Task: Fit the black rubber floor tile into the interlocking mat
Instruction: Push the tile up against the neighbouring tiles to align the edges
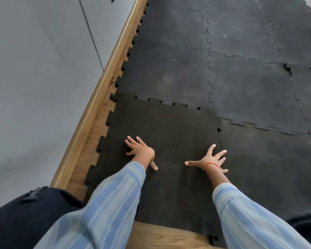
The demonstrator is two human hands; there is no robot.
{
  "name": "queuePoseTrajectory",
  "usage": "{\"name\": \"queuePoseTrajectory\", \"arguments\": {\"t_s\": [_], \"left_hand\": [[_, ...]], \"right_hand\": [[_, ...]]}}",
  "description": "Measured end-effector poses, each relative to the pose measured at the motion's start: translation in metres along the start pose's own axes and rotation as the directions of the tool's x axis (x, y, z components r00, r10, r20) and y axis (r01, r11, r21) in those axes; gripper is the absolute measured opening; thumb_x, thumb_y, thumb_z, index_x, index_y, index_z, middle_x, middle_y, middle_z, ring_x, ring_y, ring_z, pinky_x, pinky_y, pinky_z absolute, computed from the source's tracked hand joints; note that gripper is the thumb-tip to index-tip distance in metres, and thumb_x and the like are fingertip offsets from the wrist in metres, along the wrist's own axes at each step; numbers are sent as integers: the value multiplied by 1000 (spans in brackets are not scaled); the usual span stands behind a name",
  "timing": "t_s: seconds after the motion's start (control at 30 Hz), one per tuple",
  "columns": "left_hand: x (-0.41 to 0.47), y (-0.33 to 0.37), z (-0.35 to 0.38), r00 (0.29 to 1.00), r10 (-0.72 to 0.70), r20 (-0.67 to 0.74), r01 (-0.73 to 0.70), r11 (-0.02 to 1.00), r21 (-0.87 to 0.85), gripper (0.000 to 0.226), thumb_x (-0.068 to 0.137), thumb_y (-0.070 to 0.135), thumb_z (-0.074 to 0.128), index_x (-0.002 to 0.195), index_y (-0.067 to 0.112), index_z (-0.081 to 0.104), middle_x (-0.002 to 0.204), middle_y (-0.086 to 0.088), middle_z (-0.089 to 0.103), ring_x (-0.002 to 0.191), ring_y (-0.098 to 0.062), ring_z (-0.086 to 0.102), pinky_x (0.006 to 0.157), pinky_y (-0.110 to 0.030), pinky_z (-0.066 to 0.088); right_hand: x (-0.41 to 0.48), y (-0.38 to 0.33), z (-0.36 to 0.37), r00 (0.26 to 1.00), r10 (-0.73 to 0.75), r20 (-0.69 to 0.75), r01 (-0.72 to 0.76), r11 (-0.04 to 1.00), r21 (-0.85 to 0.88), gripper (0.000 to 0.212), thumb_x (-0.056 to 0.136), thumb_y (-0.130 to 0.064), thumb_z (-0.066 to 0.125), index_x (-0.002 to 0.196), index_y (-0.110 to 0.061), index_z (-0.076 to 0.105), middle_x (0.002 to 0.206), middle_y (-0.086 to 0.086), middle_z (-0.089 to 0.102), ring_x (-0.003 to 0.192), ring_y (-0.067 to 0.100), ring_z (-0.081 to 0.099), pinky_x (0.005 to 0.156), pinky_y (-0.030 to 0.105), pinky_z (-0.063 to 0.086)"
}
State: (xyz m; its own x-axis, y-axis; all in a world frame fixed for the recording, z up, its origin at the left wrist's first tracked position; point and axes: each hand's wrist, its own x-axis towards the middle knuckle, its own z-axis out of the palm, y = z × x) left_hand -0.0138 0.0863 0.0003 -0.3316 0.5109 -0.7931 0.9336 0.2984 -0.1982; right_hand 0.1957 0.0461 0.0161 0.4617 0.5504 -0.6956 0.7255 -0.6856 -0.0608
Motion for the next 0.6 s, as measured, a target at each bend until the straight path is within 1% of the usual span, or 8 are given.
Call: {"name": "queuePoseTrajectory", "arguments": {"t_s": [0.07,0.13,0.23,0.3,0.43,0.5,0.6], "left_hand": [[-6,-3,-1,1000,14,-16,-14,1000,8,145,64,54,83,149,6,-25,154,-27,-28,145,-43,-17,115,-51,27],[-9,-7,2,999,29,-18,-28,999,18,143,66,59,79,149,7,-25,155,-27,-27,146,-43,-16,116,-52,25],[-5,-10,6,999,39,-19,-38,998,44,143,66,64,75,149,6,-26,153,-28,-29,145,-44,-19,118,-55,14],[1,-11,10,998,59,-17,-58,998,37,146,65,65,76,148,5,-27,152,-29,-31,144,-45,-21,119,-55,5],[12,-9,14,997,77,-25,-76,997,26,150,62,67,77,147,4,-30,150,-31,-34,142,-46,-25,118,-56,-3],[16,-14,13,992,107,-61,-107,994,-1,149,62,70,75,147,5,-29,151,-29,-33,143,-45,-24,117,-57,-3],[23,-31,1,970,167,-176,-181,981,-67,138,68,73,68,151,9,-22,156,-25,-27,146,-42,-19,117,-59,-1]], "right_hand": [[3,-3,-3,1000,2,31,-2,1000,19,150,50,-58,86,148,-29,-24,153,15,-34,147,35,-14,113,66,6],[6,-5,-3,999,5,37,-5,1000,12,151,50,-55,87,148,-29,-24,153,17,-34,146,37,-14,113,66,6],[14,-8,-2,999,30,41,-31,1000,1,155,47,-53,90,145,-33,-28,151,19,-36,145,40,-15,111,67,6],[18,-10,-1,999,28,33,-29,999,18,156,46,-51,91,145,-34,-29,150,21,-37,144,43,-16,113,65,6],[23,-9,3,1000,19,3,-19,1000,24,157,45,-50,91,144,-35,-30,149,22,-38,144,44,-18,114,62,5],[21,-6,2,1000,6,-2,-6,999,32,156,45,-52,91,144,-36,-29,150,21,-37,143,43,-20,115,60,4],[19,1,0,999,-44,-30,44,999,6,156,42,-63,86,145,-34,-28,153,21,-32,143,39,-25,116,57,0]]}}
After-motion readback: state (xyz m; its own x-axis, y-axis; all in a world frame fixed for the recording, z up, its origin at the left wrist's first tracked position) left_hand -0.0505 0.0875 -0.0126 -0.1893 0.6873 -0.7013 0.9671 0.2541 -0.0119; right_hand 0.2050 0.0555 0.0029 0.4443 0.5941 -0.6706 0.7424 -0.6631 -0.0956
